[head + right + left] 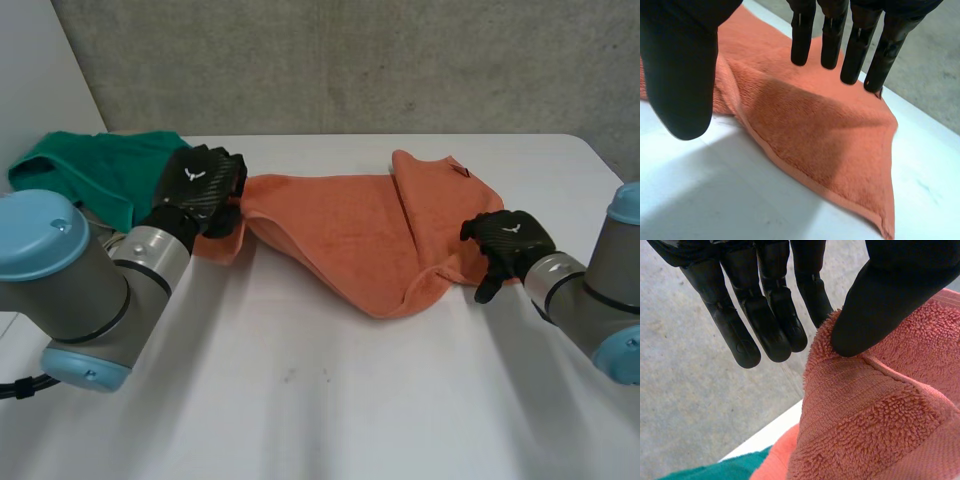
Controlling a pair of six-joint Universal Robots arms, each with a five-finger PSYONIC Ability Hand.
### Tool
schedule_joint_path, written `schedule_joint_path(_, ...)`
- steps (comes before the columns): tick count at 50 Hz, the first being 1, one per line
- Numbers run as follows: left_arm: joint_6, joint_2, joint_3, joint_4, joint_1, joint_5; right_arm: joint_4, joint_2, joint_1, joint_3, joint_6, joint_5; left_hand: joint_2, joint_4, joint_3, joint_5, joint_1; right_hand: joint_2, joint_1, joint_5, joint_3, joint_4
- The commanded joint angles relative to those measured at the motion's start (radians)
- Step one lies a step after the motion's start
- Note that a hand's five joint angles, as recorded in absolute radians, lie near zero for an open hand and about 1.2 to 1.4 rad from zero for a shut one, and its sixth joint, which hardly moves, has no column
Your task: Fold the laundry.
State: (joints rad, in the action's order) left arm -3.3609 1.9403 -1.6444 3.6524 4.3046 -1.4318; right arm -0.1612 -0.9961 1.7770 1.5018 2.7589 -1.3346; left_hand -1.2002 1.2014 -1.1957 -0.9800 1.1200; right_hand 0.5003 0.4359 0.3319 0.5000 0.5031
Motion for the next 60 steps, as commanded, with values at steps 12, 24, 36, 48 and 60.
schedule_joint_path(12, -0.005, -0.087, -0.032, 0.002, 0.043, -0.012, 0.209, -0.046, -0.152, -0.123, 0.111, 0.112, -0.196, 0.195, -0.201, -0.242, 0.276, 0.004, 0.069, -0.002, 0.005, 0.001)
schedule_joint_path(24, -0.003, -0.13, -0.035, 0.002, 0.06, -0.004, 0.267, 0.083, -0.142, -0.221, -0.088, 0.123, -0.196, 0.195, -0.201, -0.242, 0.276, 0.049, 0.113, 0.042, 0.049, 0.046)
schedule_joint_path(36, -0.005, -0.124, -0.015, 0.009, 0.083, -0.004, 0.25, 0.214, -0.14, -0.345, -0.175, 0.126, -0.196, 0.195, -0.201, -0.242, 0.276, 0.201, 0.265, 0.195, 0.201, 0.198)
schedule_joint_path(48, -0.005, -0.118, -0.011, 0.012, 0.089, -0.002, 0.238, 0.281, -0.143, -0.406, -0.252, 0.126, -0.196, 0.195, -0.201, -0.242, 0.276, 0.257, 0.321, 0.251, 0.257, 0.254)
schedule_joint_path(60, -0.003, -0.115, 0.005, 0.012, 0.09, -0.004, 0.236, 0.321, -0.143, -0.457, -0.252, 0.121, -0.196, 0.195, -0.201, -0.242, 0.276, 0.248, 0.313, 0.242, 0.248, 0.245)
